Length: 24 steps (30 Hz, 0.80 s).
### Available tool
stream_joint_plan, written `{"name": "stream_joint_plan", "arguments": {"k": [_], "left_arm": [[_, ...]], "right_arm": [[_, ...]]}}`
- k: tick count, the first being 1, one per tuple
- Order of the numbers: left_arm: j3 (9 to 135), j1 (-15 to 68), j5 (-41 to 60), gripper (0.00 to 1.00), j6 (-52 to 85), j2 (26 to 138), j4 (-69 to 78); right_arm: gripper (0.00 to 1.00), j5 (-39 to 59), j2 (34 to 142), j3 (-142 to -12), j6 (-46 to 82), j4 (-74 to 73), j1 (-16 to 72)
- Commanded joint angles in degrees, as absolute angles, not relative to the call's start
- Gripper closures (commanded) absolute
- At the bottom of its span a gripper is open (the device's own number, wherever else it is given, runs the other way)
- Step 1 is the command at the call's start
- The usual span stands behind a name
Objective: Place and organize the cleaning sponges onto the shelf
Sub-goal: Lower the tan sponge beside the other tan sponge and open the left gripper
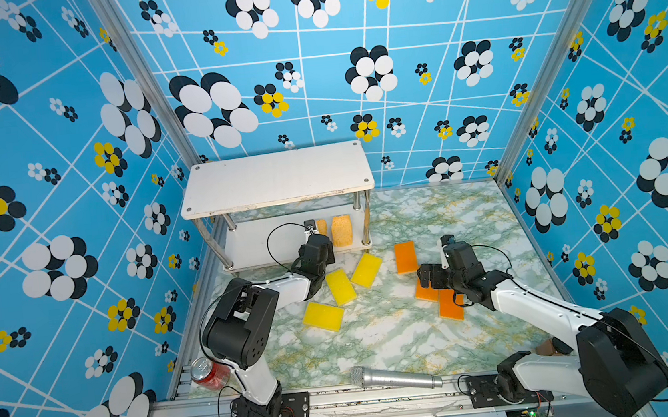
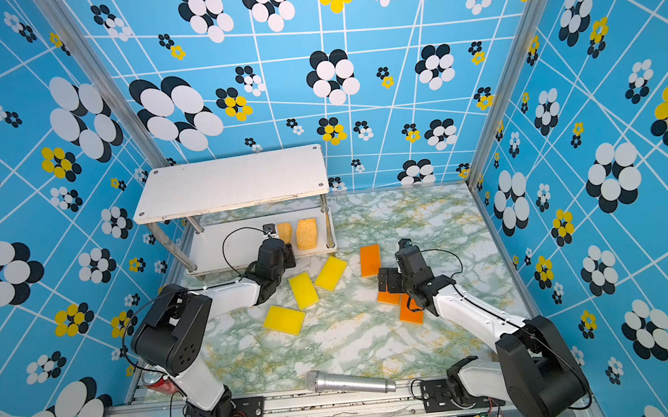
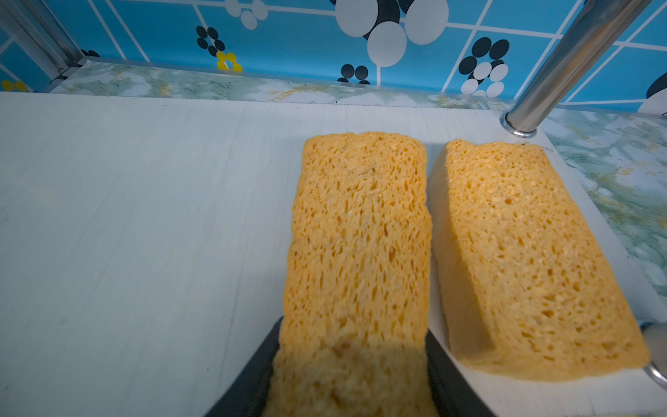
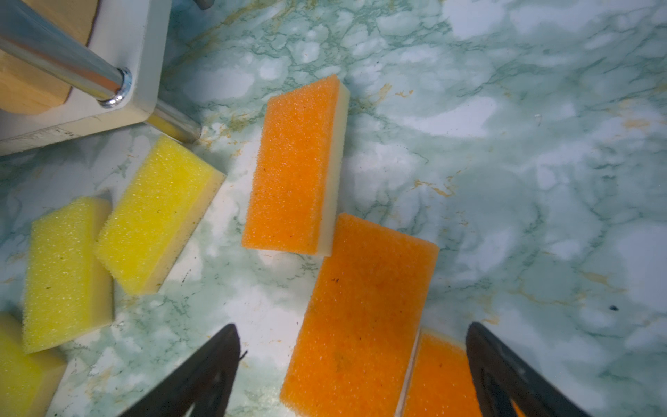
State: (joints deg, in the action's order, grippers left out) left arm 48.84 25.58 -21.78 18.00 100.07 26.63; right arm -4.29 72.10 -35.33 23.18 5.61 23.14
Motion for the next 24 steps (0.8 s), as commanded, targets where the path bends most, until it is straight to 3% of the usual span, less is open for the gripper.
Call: {"name": "stream_joint_plan", "arguments": {"k": [1,24], "left_arm": [[50.5,24.8,-20.7,0.49,17.8,101.4,25.9],[50.4,24.8,-20.5,0.46,19.4,102.0,23.4]], "right_arm": [[0.01,-5.5,70.9,-35.0,22.9,6.6,23.5],[0.01,-5.2,71.0,-34.7,23.3,6.5,23.5]]}}
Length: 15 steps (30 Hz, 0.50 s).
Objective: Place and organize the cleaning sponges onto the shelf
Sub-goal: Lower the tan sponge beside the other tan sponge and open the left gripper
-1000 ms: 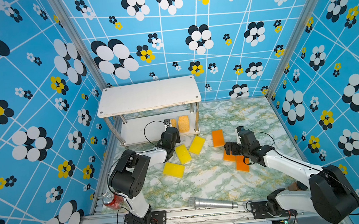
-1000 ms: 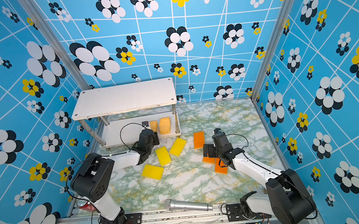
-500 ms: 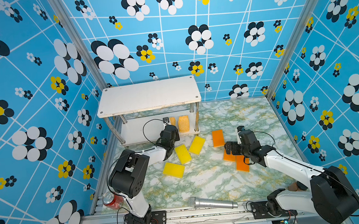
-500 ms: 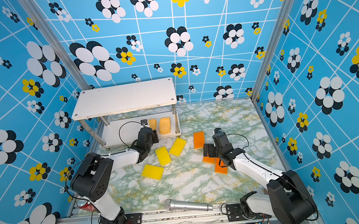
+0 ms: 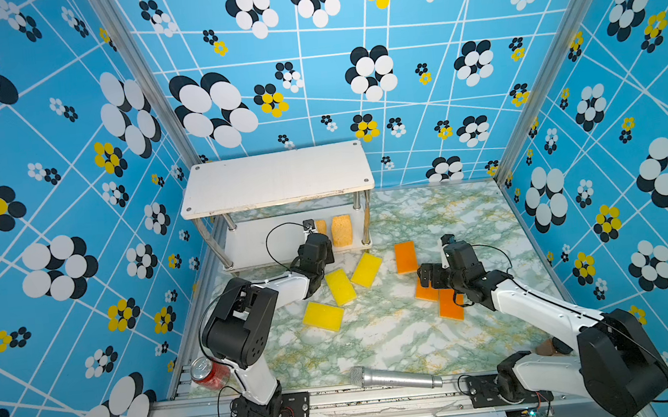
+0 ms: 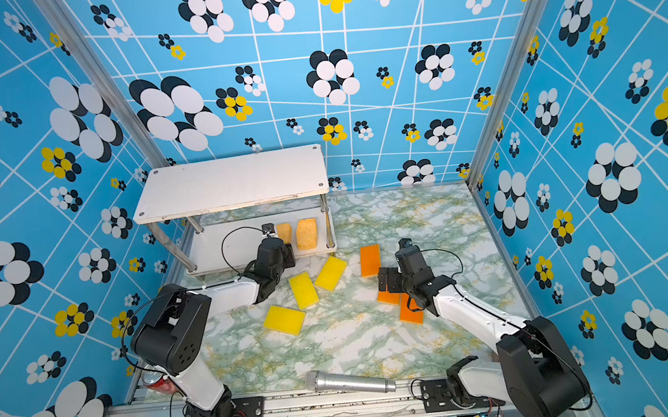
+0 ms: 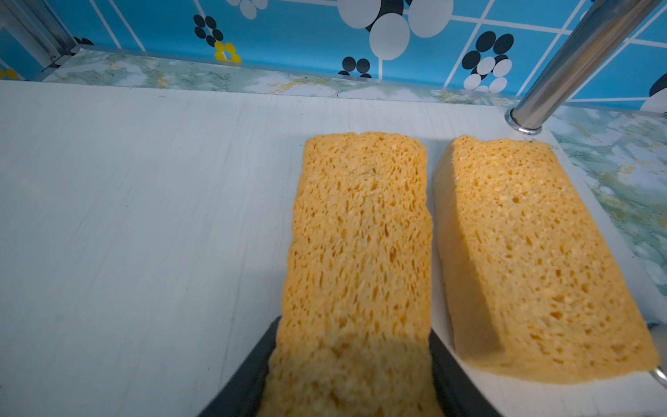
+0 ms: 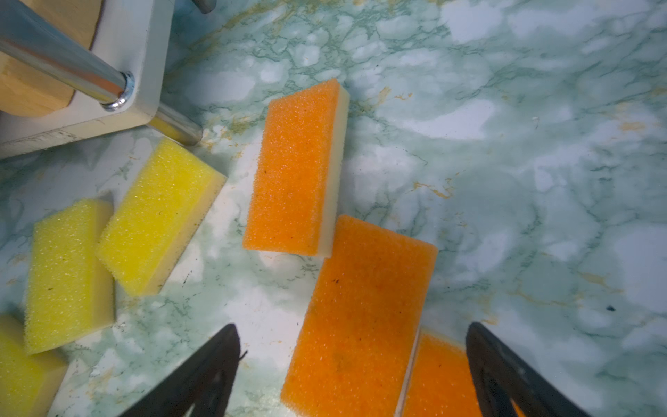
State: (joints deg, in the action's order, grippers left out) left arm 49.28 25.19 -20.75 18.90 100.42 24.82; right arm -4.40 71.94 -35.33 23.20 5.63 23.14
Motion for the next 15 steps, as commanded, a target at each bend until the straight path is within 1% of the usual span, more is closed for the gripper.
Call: {"name": "stream_joint_plan", "arguments": {"k": [1,15], "left_arm": [[50.3,24.8,-20.4,0.45,19.4,102.0,23.5],[50.2,24.8,-20.4,0.42,19.7,102.3,22.3]], "right_arm": [[0.01,-5.3,70.9,-34.6,23.4,6.5,23.5],[0.01,-5.5,70.5,-34.3,23.5,6.6,23.5]]}}
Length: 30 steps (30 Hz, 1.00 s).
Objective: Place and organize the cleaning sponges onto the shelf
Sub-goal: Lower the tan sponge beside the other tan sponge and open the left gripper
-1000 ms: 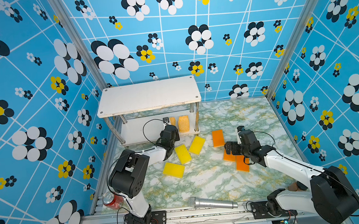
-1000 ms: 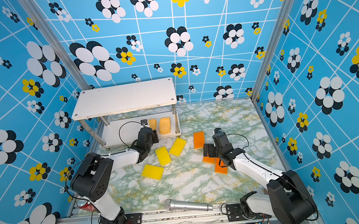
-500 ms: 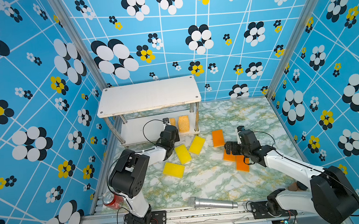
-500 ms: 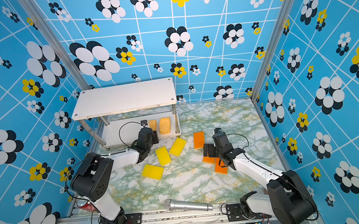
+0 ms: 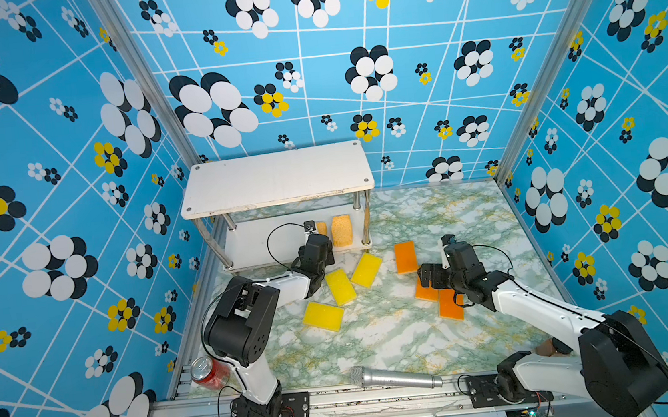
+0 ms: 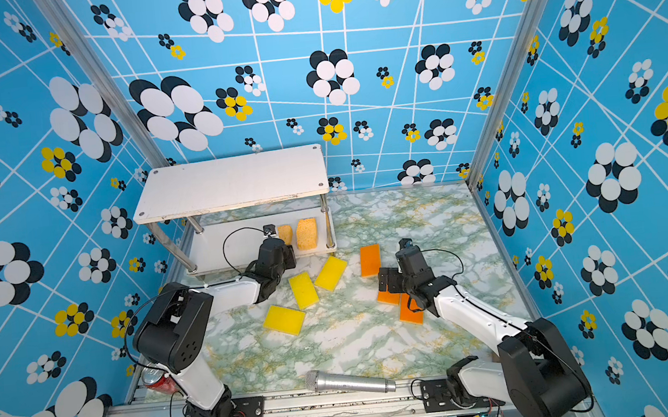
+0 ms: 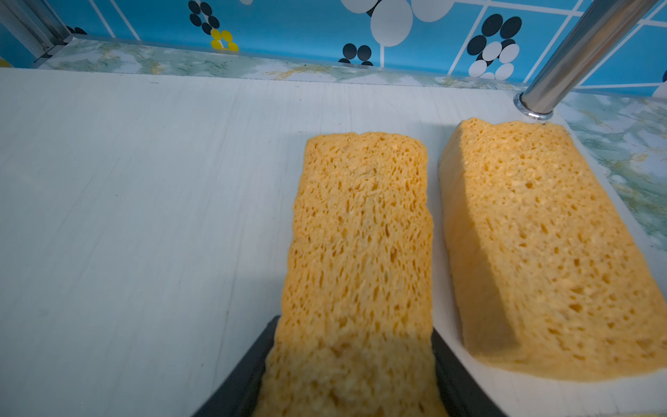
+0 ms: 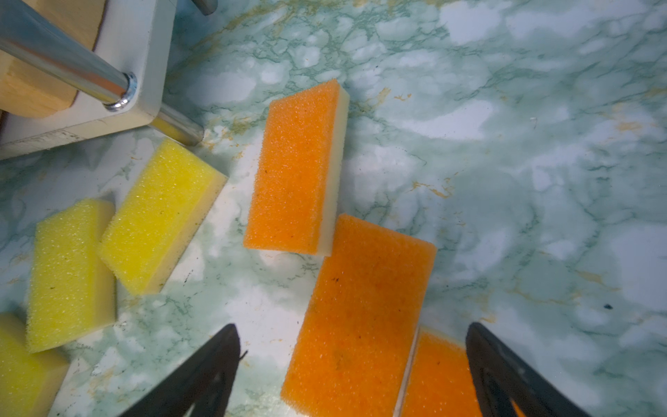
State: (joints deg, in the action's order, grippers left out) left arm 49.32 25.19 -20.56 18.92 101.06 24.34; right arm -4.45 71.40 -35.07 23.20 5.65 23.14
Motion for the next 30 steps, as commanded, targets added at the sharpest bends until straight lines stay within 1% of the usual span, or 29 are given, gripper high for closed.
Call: {"name": "stream_joint_plan", "arguments": {"k": [1,15,22,24,28,30], "left_arm": [[50.4,24.8,-20.5,0.41,19.7,102.5,21.9],[50.0,24.9,-21.6,0.28,20.4,102.2,22.0],[49.3,24.9,-21.5,0.24,20.2,101.6,22.8],[49.1,24.9,-21.4,0.20,20.0,101.3,23.0],[48.7,24.9,-21.3,0.16,19.6,100.5,23.0],[48.4,25.0,-21.4,0.10,19.7,99.9,22.9]], "right_arm": [[0.01,-5.6,70.4,-34.3,23.5,6.6,23.5],[0.01,-5.8,70.0,-33.9,23.5,6.6,23.5],[0.01,-6.0,70.1,-33.7,23.6,6.7,23.5],[0.01,-5.8,70.1,-33.7,23.6,6.6,23.5],[0.01,-5.6,70.2,-33.7,23.6,6.6,23.5],[0.01,-5.6,70.2,-33.8,23.6,6.6,23.5]]}}
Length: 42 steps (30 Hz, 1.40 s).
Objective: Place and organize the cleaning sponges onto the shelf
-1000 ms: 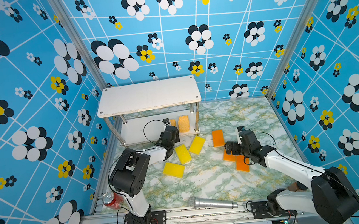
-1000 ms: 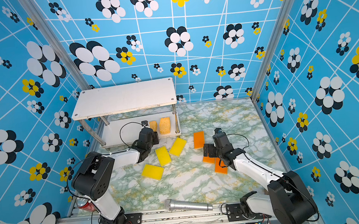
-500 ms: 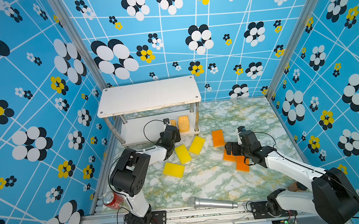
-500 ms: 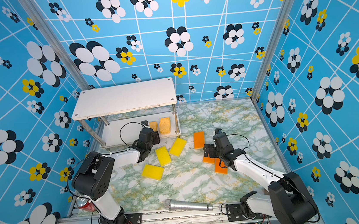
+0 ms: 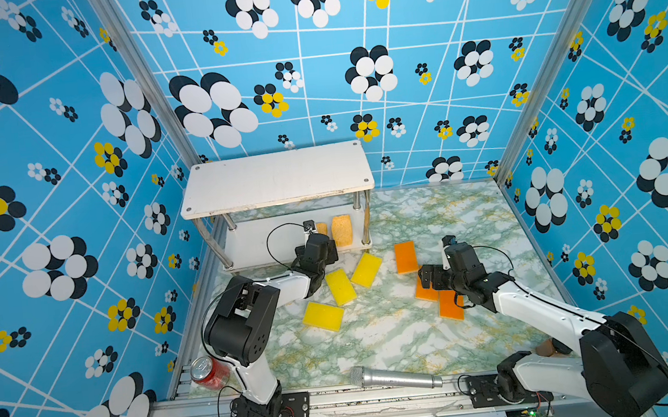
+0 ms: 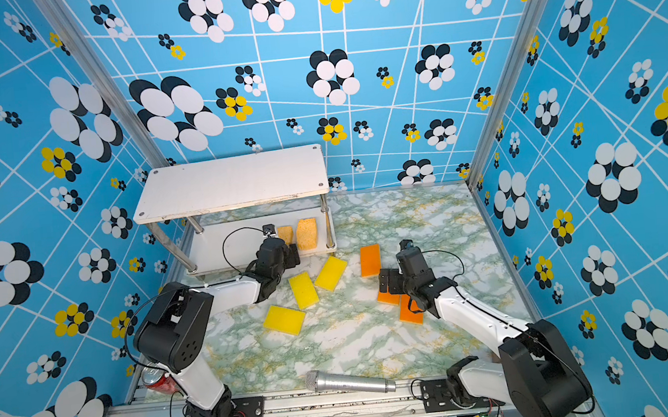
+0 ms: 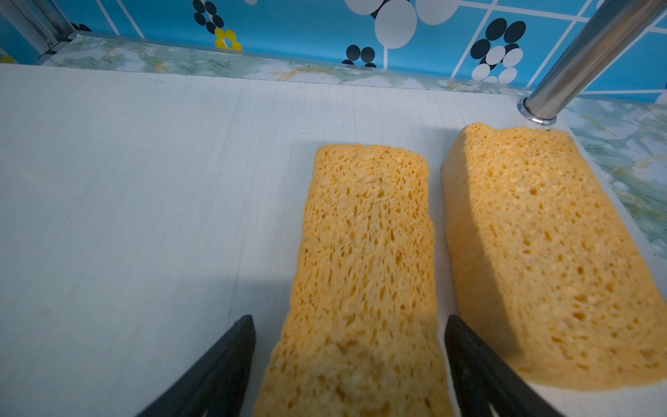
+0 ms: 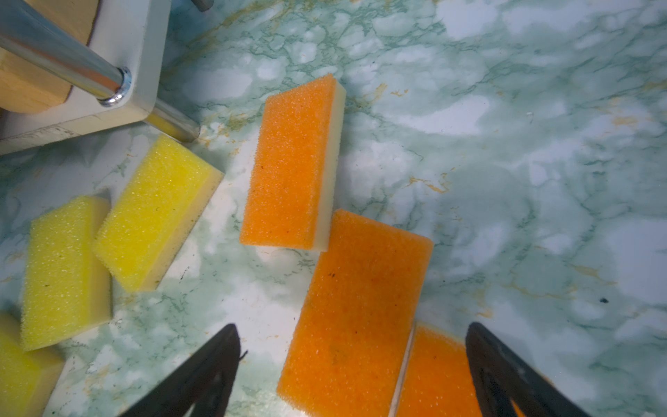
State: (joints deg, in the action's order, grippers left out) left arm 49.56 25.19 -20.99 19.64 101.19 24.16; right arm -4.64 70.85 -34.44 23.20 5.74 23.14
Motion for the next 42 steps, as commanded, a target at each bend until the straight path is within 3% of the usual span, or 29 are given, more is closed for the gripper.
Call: {"name": "stream_joint_plan", "arguments": {"k": [1,3,23,37,42], "left_arm": [[48.3,25.0,-21.4,0.08,19.7,99.6,22.4],[48.2,25.0,-21.5,0.00,19.8,98.8,21.7],[45.5,26.0,-20.1,0.01,18.2,89.5,16.9],[44.6,25.9,-14.6,0.01,18.9,78.1,4.4],[43.3,25.5,-17.0,0.01,21.7,76.1,-0.5]], "right_arm": [[0.01,-5.6,70.2,-33.8,23.6,6.6,23.4],[0.01,-5.5,70.2,-33.9,23.6,6.7,23.5],[0.01,-4.6,71.5,-35.3,23.2,6.8,23.5],[0.01,-3.9,72.2,-35.9,23.3,6.7,23.5],[0.01,-3.5,72.9,-35.8,23.5,6.1,23.5]]}}
